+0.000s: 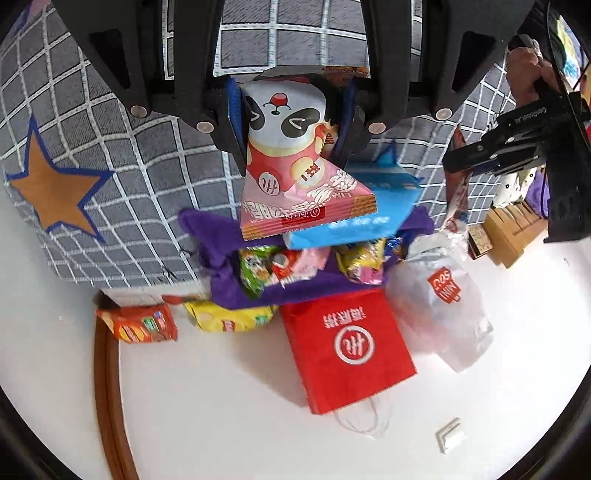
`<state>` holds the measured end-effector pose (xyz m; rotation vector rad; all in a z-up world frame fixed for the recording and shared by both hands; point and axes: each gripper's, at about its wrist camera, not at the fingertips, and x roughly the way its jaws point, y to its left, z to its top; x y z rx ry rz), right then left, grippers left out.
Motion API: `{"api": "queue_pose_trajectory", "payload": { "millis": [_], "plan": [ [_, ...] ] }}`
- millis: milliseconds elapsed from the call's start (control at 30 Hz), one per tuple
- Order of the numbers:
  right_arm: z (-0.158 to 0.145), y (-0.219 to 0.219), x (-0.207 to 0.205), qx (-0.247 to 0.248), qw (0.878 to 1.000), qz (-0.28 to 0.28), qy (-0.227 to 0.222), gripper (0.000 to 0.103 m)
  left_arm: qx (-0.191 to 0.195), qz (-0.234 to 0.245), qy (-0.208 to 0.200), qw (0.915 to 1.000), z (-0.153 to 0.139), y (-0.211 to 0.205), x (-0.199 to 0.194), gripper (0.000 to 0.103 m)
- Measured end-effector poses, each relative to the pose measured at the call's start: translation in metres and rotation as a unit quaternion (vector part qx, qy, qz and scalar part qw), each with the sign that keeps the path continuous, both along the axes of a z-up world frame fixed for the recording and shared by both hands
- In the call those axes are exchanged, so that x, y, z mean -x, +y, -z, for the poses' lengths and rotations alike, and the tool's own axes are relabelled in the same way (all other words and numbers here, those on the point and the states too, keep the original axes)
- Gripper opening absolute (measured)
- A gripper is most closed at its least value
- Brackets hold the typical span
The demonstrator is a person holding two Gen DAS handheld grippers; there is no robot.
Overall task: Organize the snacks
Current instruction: 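Carry the panda packet and stick packet over the purple towel with both tools, then lower and release the panda packet with the right tool while the left tool lowers the stick packet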
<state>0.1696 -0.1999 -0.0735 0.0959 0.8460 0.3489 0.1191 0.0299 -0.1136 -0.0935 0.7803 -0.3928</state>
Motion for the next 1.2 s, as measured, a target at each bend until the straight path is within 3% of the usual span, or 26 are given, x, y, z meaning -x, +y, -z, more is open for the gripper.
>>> {"api": "queue_pose_trajectory", "payload": {
  "millis": [600, 833, 1200],
  "plan": [
    [-0.046, 0.024, -0.016, 0.013, 1.0, -0.01, -0.015, 0.04, -0.021, -0.038, -0.014, 0.999, -0.051, -0.002, -0.019, 0.023],
    [-0.054, 0.03, -0.046, 0.008, 1.0, -0.01, -0.001, 0.04, -0.037, -0.066, -0.008, 0.9971, -0.066, 0.002, -0.039, 0.023],
    [-0.079, 0.058, -0.114, 0.007, 0.999, -0.023, -0.022, 0.04, -0.034, -0.097, -0.011, 0.9946, -0.091, 0.016, -0.096, 0.023]
  ]
}}
